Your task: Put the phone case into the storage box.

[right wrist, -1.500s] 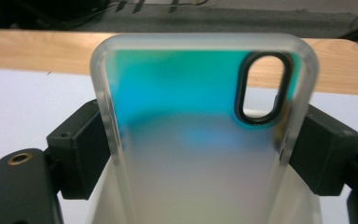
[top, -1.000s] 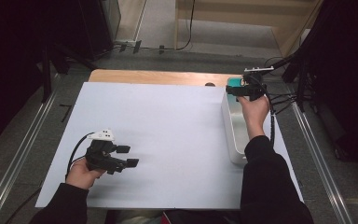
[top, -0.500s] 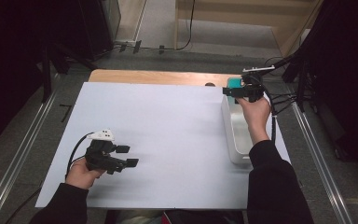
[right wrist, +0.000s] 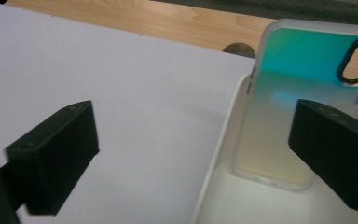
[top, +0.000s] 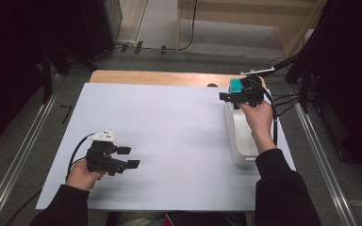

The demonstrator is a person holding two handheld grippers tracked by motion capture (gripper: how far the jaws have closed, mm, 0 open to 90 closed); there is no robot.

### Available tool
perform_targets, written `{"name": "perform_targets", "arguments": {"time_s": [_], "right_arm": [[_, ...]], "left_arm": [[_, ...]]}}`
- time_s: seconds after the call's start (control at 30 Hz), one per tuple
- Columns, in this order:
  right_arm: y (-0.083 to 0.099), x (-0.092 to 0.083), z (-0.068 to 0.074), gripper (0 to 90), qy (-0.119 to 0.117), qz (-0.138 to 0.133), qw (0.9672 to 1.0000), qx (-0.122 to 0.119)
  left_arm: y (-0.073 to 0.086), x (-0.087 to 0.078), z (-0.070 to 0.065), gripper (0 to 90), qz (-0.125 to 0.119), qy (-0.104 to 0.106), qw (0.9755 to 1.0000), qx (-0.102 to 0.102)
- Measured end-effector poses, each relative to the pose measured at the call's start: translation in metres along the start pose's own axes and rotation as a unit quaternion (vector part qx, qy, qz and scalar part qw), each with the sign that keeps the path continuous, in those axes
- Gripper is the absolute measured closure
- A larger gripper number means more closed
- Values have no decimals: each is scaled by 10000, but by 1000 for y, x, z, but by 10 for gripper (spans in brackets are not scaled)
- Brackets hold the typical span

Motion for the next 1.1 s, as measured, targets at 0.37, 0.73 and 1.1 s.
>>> {"name": "perform_targets", "arguments": {"time_s": [0.37, 0.73, 1.1], "right_arm": [[12, -5, 31, 120, -276, 55, 9990, -353], [23, -10, 55, 126, -557, 33, 9955, -765], [36, -15, 69, 131, -801, -22, 9895, -1206]], "left_arm": [[0, -1, 0, 270, -15, -15, 10000, -32], [0, -2, 1, 270, -16, -13, 10000, -6], [-1, -3, 1, 270, -26, 14, 10000, -21]]}}
Point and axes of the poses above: each handheld gripper's, and its own axes: x roughly forward along the jaws, y roughly out of its underside, z roughly to its left, the point moved 7 cm from there along x, roughly forward along the jaws, and after that the axes turned 8 degrees about z, right-handed, at the moved point
